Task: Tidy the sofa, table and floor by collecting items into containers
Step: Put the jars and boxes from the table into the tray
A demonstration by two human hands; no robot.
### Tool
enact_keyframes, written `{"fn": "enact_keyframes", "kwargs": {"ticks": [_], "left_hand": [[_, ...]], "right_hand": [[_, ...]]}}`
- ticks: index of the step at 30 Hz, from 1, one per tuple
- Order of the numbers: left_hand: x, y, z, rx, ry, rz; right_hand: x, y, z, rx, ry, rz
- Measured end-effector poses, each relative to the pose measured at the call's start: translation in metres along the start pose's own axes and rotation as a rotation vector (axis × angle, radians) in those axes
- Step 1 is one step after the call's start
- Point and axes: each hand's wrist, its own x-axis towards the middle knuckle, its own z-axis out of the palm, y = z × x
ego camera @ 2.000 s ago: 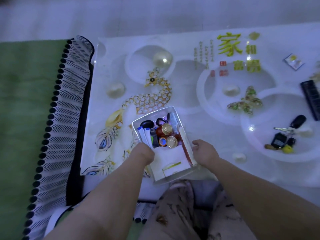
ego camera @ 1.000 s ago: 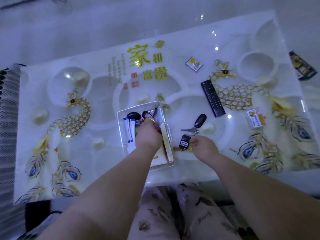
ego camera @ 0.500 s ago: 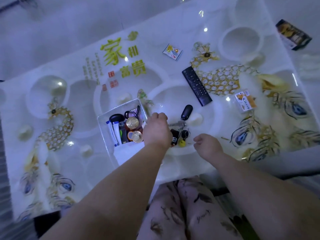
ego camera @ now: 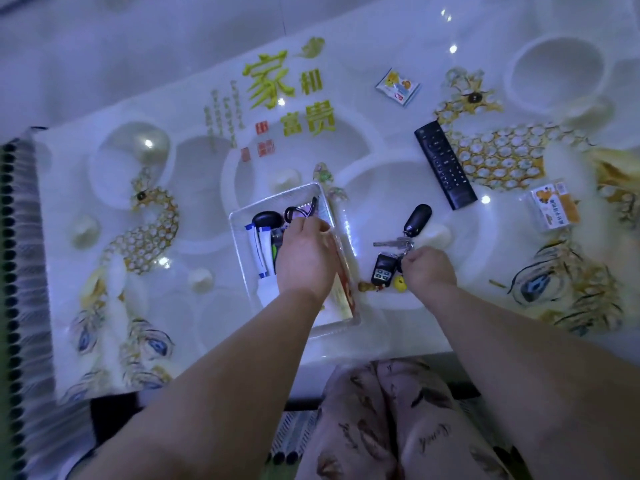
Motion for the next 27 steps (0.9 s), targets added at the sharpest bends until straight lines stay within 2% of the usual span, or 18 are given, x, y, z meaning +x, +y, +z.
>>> {"fn": "enact_keyframes", "kwargs": {"ticks": [7,10,12,16,21,27], "left_hand": [[-0.004,-0.02,-0.031,-0.049,-0.071,-0.06],[-0.002,-0.035,-0.037,-0.04,-0.089,-0.029],[0.0,-0.044,-0.037,-0.043,-0.09,-0.056],[-0.008,-0.054,-0.044,-0.071,-0.116,-0.093],[-0.013,-0.057,-0.063,-0.008,-0.216,-0.103],[-0.012,-0.059,-0.093,0.075,-0.384,-0.057]], "right_hand": [[-0.021,-0.023,0.004,-0.062,0.069,-0.091],[-0.024,-0.029,0.007,-0.1,0.029,-0.033],[-0.026,-0.029,0.006,0.003,0.0,-0.015],[-0.05,-0.029,0.002,0.392,0.108,-0.032],[-0.084,-0.04,-0.019,0.758,0.158,0.097],[-0.12,-0.067,-0.03,0.698,0.073,0.012]]}}
